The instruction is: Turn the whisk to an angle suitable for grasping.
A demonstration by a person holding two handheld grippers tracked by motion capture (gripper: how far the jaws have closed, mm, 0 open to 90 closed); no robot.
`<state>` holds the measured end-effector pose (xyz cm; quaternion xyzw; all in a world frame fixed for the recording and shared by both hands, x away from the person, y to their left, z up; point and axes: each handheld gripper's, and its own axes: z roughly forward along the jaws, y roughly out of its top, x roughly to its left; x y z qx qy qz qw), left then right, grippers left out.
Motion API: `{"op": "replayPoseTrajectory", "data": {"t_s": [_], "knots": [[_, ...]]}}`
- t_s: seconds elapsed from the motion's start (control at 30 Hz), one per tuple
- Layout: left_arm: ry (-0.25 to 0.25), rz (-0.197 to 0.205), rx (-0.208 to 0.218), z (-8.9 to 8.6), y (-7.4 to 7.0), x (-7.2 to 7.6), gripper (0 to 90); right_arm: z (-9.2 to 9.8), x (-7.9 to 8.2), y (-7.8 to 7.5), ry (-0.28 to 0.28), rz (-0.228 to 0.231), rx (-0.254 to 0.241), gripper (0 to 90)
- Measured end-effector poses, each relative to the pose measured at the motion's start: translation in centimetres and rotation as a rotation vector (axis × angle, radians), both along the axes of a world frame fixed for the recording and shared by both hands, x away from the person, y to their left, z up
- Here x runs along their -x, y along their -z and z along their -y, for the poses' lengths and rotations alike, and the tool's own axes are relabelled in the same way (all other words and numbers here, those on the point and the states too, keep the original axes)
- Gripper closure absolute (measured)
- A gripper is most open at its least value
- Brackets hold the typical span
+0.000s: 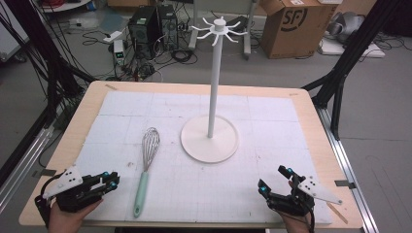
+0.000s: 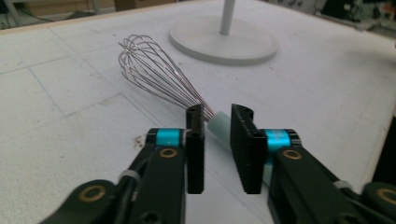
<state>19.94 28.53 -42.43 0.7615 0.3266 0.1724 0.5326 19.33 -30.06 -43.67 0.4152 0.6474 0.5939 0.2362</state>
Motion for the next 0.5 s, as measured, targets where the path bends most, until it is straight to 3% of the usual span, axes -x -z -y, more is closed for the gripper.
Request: {"op": "replayPoseTrajectory", "data": {"t_s": [0.2,0.3,0.37,0.47,0.5], "knots": [[0.17,-0.046,-0.147,0.2,-0.8,0.1,88.9,0.0,-0.1,0.0,0.001,0.002,0.005,6.6],[0.253,-0.073,-0.19,0.4,-0.5,0.2,89.5,-0.1,0.0,0.0,0.0,0.001,0.004,6.6],[0.289,-0.097,-0.212,0.6,0.0,0.1,89.6,-0.1,0.0,0.0,0.0,0.0,0.007,6.6],[0.294,-0.1,-0.214,0.7,0.2,0.1,89.6,-0.2,0.0,0.0,0.0,0.004,0.02,6.6],[0.326,-0.12,-0.189,0.9,0.9,0.0,89.6,-0.2,-0.1,0.0,0.0,0.005,0.024,6.6]]}}
